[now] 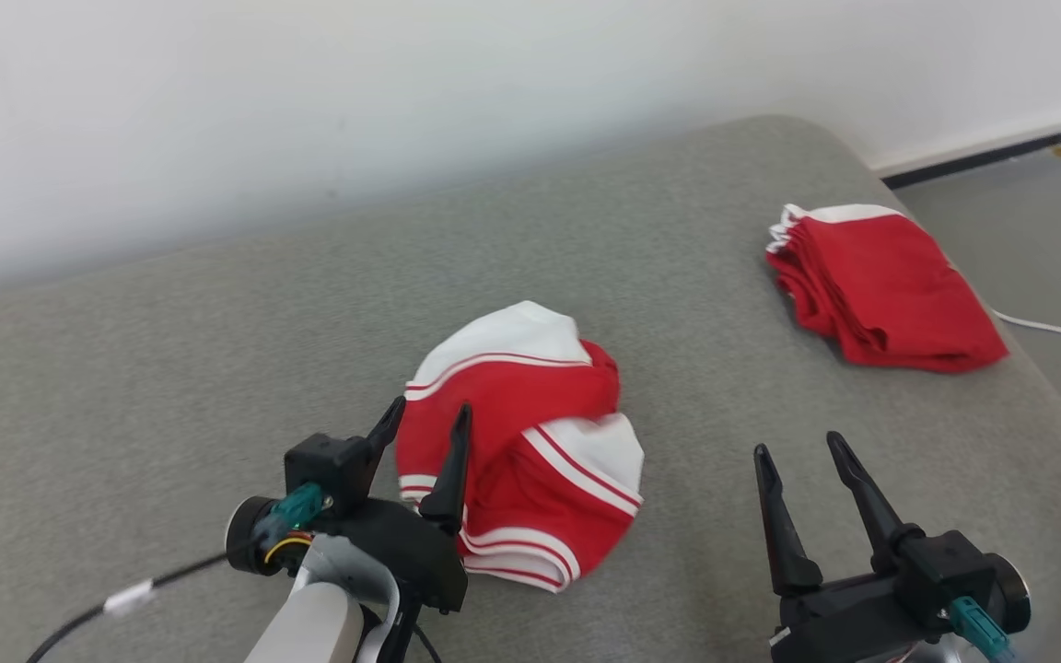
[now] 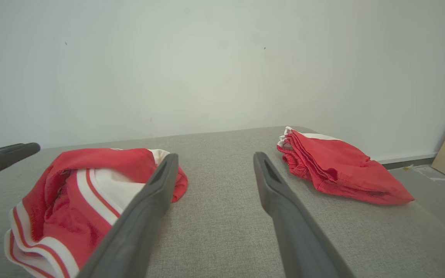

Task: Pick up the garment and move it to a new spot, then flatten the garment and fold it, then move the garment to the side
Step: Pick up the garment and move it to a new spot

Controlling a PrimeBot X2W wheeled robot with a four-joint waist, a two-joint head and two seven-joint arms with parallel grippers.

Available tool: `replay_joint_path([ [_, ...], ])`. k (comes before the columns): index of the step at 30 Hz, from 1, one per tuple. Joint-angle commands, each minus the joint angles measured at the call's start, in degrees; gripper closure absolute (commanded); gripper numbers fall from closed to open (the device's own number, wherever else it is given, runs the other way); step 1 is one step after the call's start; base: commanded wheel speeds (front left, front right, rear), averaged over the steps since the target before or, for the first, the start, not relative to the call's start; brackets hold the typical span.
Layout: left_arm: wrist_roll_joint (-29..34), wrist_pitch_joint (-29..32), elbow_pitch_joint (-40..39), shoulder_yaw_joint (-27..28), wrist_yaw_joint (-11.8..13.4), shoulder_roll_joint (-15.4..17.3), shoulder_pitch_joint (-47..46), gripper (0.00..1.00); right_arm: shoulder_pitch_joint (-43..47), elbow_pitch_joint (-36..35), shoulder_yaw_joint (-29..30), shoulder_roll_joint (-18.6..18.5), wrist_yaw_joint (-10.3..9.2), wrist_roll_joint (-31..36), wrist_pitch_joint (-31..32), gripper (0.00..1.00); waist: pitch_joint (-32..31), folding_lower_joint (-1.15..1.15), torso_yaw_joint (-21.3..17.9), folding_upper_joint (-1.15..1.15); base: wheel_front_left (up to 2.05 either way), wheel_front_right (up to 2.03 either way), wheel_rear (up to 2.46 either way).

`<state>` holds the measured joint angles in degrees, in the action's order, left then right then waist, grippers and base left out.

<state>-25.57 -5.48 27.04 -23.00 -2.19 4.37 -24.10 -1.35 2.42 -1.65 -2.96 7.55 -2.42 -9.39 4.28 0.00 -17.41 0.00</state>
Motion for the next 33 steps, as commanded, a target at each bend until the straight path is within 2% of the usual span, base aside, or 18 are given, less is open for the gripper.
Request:
replay_joint_path([
  [1, -0.6, -2.93, -1.48, 0.24, -0.59, -0.25, 1.32, 0.0, 0.83, -0.3, 0.6, 0.17, -0.14, 0.41, 0.08, 0.0, -1.22, 0.0, 4.23, 0.0, 0.0, 0.0, 0.0],
  [4, -0.76, -7.8, -4.52, 0.94, -1.76, 0.03, 3.8, 0.0, 1.31, -0.55, 1.54, 0.17, -0.14, 0.54, 0.12, 0.0, -1.41, 0.0, 6.33, 0.0, 0.0, 0.0, 0.0],
  [7, -0.29, -9.39, -7.67, 2.91, -1.46, 0.54, 6.33, 0.0, 1.62, -0.53, 2.27, 0.17, -0.14, 0.25, 0.11, 0.0, -1.56, 0.0, 7.93, 0.0, 0.0, 0.0, 0.0],
  [10, 0.97, -9.75, -12.33, 7.41, -0.44, 0.38, 9.47, 0.0, 1.87, -0.02, 3.17, 0.16, -0.14, 0.13, -0.11, 0.0, -1.8, 0.0, 9.23, 0.0, 0.0, 0.0, 0.0],
  [11, 0.97, -9.75, -12.33, 7.41, -0.44, 0.38, 9.47, 0.0, 1.87, -0.02, 3.17, 0.16, -0.14, 0.13, -0.11, 0.0, -1.8, 0.0, 9.23, 0.0, 0.0, 0.0, 0.0],
  [15, 4.42, -9.7, -19.19, 14.99, 0.61, -0.43, 15.8, 0.0, 2.08, 1.01, 4.33, 0.16, -0.14, 0.14, -0.67, 0.0, -2.17, 0.0, 10.21, 0.0, 0.0, 0.0, 0.0],
  [19, 7.89, -9.72, -23.45, 20.51, -0.39, -1.09, 21.16, 0.0, 2.45, 2.63, 5.83, 0.16, -0.14, 0.77, -2.17, 0.0, -3.04, 0.0, 10.91, 0.0, 0.0, 0.0, 0.0],
  [26, 12.61, -9.73, -24.8, 25.23, -1.55, -1.45, 28.61, 0.0, 3.55, 6.55, 6.72, 0.15, -0.15, 0.75, -4.84, 0.0, -4.44, 0.0, 11.68, 0.0, 0.0, 0.0, 0.0],
  [33, 14.56, -9.74, -22.7, 26.87, -2.74, -1.5, 33.95, 0.0, 4.48, 9.23, 7.73, 0.16, -0.14, 0.11, -5.62, 0.0, -5.52, 0.0, 12.24, 0.0, 0.0, 0.0, 0.0],
])
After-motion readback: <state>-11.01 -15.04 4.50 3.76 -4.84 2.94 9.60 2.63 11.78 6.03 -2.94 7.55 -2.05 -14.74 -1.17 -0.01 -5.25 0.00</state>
